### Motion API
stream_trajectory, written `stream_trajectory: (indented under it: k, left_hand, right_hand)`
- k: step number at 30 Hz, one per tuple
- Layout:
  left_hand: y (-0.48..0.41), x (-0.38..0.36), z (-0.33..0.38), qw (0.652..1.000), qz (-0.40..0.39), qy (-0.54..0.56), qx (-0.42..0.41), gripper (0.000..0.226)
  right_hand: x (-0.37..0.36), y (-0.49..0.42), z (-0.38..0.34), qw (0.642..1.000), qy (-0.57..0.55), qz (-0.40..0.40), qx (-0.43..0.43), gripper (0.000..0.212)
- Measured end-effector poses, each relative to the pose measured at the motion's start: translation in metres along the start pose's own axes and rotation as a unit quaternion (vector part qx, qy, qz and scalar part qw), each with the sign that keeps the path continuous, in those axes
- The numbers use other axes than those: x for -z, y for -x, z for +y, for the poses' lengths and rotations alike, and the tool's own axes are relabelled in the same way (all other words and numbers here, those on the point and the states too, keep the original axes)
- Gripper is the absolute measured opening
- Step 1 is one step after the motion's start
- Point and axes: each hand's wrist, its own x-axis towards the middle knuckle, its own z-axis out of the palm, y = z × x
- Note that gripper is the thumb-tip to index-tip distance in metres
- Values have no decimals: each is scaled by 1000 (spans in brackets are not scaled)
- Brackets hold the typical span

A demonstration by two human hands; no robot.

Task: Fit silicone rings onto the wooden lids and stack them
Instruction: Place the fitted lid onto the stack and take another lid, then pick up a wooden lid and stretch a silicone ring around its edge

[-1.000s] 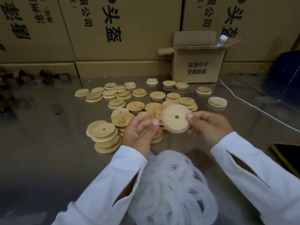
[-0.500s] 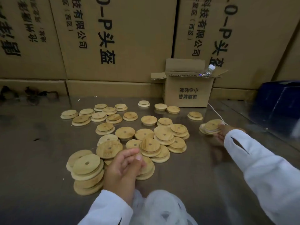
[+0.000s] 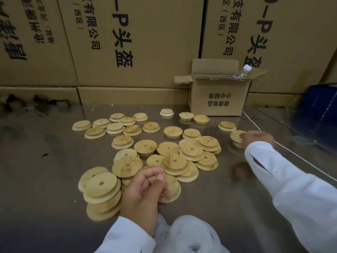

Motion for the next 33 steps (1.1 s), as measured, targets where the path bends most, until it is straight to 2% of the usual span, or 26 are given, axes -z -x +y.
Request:
stream_trajectory:
  k: [2, 3, 4, 7, 9, 11, 14, 18, 21, 23, 26, 28, 30, 33]
  left_hand:
    - [1, -1, 1, 1000, 4, -2, -1, 16]
    - [1, -1, 2, 1000, 8, -3, -2, 16]
    - [1, -1, 3, 1000, 12, -2, -2, 17]
    - [2, -1, 4, 1000, 17, -1, -1, 18]
    - [3, -1, 5, 1000, 15, -1, -1, 18]
    - [4, 0, 6, 1000, 10, -3, 1, 18]
    - [4, 0, 7, 1000, 7, -6, 3, 18]
    - [2, -1, 8, 1000, 6, -5, 5, 19]
    - [2, 0, 9, 1000, 3, -5, 0, 17]
    - [2, 1, 10, 1000, 0, 1, 2, 14]
    - [5, -1, 12, 1000, -13, 22, 11, 7]
    - [8, -2, 10, 999, -42, 21, 11, 29]
    - [10, -1, 10, 996, -84, 3, 12, 40]
    - [13, 2, 12, 988, -152, -28, 10, 27]
  right_hand:
    - [-15, 18, 1, 996, -30, 15, 87, 15]
    - [-24, 32, 2, 989, -20, -21, 144, 12]
    - [-34, 48, 4, 977, 35, -66, 199, 13]
    - [-47, 85, 14, 900, 197, -224, 318, 15]
    - [-54, 96, 21, 844, 292, -261, 366, 33]
    - [-61, 101, 24, 817, 331, -265, 391, 49]
    - [-65, 104, 28, 822, 314, -250, 403, 46]
    - [-63, 110, 27, 867, 253, -223, 366, 54]
    - [-52, 121, 24, 879, 192, -182, 396, 61]
    - [-43, 134, 22, 877, 135, -172, 428, 63]
    - [-28, 160, 20, 846, 72, -163, 503, 61]
    - [-21, 175, 18, 833, 46, -146, 531, 56]
    - [-16, 184, 17, 831, 39, -142, 536, 55]
    - [-8, 190, 18, 836, 42, -186, 515, 69]
